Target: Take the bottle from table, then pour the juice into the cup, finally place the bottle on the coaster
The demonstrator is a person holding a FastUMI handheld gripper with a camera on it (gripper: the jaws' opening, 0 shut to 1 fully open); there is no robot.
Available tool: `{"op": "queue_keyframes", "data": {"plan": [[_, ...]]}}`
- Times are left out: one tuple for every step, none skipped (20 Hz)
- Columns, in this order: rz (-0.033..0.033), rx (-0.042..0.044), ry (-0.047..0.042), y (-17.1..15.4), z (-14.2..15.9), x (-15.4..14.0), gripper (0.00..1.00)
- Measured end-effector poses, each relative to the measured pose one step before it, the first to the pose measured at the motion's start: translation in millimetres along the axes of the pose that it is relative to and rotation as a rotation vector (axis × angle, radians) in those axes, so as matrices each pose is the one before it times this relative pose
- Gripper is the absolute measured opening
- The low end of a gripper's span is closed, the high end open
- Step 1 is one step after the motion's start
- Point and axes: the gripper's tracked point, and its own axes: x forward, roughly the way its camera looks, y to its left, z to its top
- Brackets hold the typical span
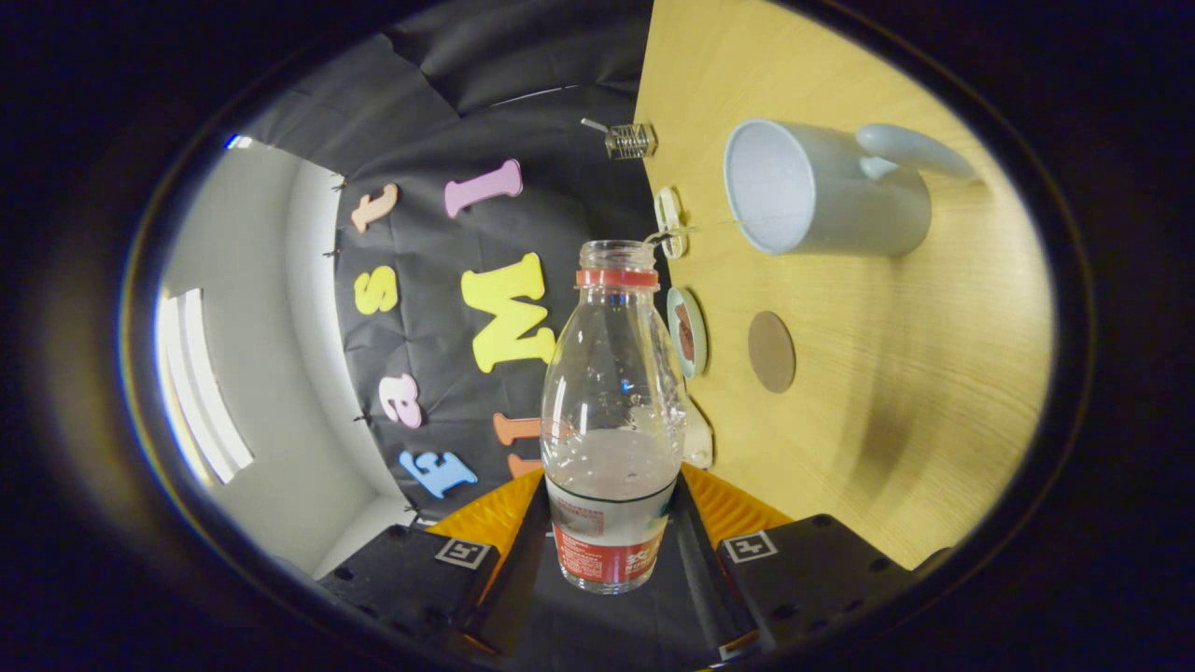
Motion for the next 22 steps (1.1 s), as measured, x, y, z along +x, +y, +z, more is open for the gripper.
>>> {"op": "queue_keyframes", "data": {"plan": [[0.00138,0.00076,0.00027,-0.1,-1.02,-0.47,0.75],[-0.00258,0.00048,0.00413,0.62,-1.3,-0.77,0.75],[-0.00038,0.00323,-0.00096,-1.03,-0.74,-1.52,0.75],[0.00248,0.00639,0.00052,1.7,1.65,0.82,0.75],[0.00384,0.00787,0.00137,2.01,-2.76,-0.19,0.75],[0.0026,0.00459,0.00075,1.42,-1.53,0.01,0.75],[0.00097,0.00501,0.00246,1.94,-1.44,-0.25,0.75],[0.00111,0.00483,0.00032,1.4,-0.56,0.06,0.75],[0.00154,0.00638,0.00394,1.96,-1.36,-1.26,0.75],[0.00332,0.00448,0.00047,1.58,-0.56,-0.01,0.75],[0.00052,0.00226,0.00189,0.7,-0.48,0.41,0.75],[0.00106,0.00301,0.00139,0.97,0.12,1.06,0.76],[0.00098,0.00432,-0.0004,0.08,-0.54,1.42,0.76],[-0.00129,0.00573,-0.00134,-0.07,0.28,-1.59,0.75],[0.0021,0.00587,0.00101,0.52,-0.03,0.48,0.75],[0.00152,0.00338,-0.00228,1.91,0.22,-0.86,0.75],[0.00023,0.00196,0.00139,-0.22,-0.9,-1.42,0.75],[0.00089,0.00253,-0.00221,1.04,-0.86,-0.62,0.75],[0.00012,0.00393,-0.00039,0.63,1.34,0.67,0.76],[0.00018,0.00206,0.00065,-0.43,-0.72,0.35,0.76],[0.00105,0.00084,-0.00039,-0.65,-0.59,-0.07,0.76],[0.00067,0.00129,-0.00089,2.24,-0.21,0.52,0.76]]}}
